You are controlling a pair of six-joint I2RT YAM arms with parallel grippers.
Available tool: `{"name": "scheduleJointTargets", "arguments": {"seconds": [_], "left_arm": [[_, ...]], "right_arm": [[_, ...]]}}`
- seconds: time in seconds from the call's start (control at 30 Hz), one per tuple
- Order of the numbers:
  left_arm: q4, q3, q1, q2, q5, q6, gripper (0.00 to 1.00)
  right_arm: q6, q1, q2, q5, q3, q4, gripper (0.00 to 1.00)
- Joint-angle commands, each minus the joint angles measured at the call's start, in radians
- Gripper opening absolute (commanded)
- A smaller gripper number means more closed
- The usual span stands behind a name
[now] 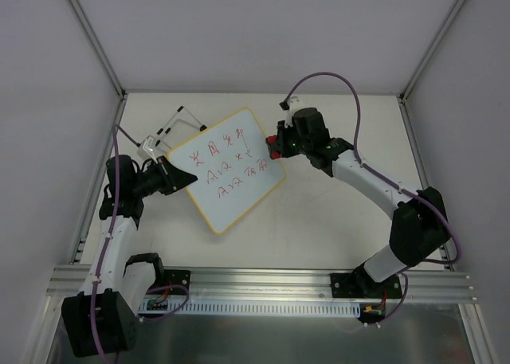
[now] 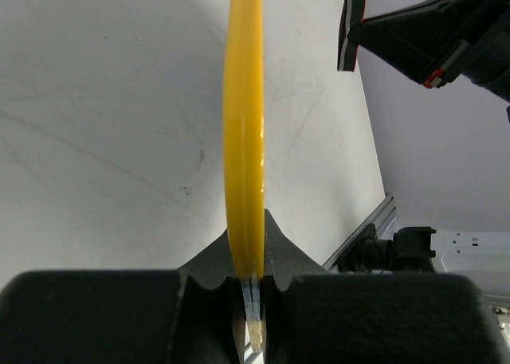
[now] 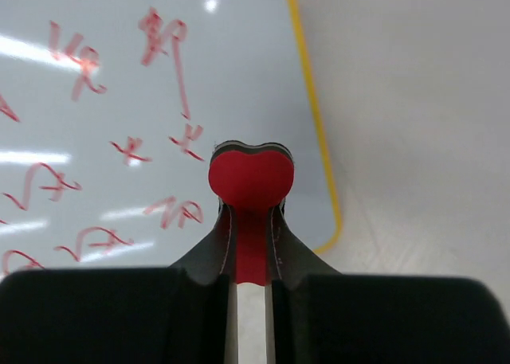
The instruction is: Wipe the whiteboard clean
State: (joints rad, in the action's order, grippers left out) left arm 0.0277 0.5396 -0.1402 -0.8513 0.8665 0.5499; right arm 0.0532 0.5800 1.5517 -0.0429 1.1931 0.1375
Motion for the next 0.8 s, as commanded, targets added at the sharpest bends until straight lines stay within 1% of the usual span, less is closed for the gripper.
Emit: {"name": "scheduleJointTargets", "arguments": {"seconds": [0.0, 0.13, 0.27, 0.6, 0.77], "left_arm": [[-0.048, 0.028, 0.021, 0.005, 0.058, -0.016, 0.00], [-0.046, 0.034, 0.039, -0.003, 0.055, -0.011, 0.00], [-0.045, 0.042, 0.062, -0.009, 0.048, -0.007, 0.00], [-0.032, 0.051, 0.108, -0.045, 0.057, -0.034, 0.00], [0.005, 0.069, 0.136, -0.061, 0.031, -0.064, 0.00]], "right_arm": [[-0.085, 0.050, 0.068, -0.045, 0.071, -0.099, 0.00], [-0.121, 0.096, 0.113, -0.049, 0.086, -0.168, 0.00], [-0.122, 0.122, 0.154, -0.043, 0.118, -0.180, 0.00], [-0.092, 0.165, 0.229, 0.001, 0.201, -0.164, 0.00], [-0.076, 0.230, 0.261, 0.001, 0.258, -0.107, 0.00]]}}
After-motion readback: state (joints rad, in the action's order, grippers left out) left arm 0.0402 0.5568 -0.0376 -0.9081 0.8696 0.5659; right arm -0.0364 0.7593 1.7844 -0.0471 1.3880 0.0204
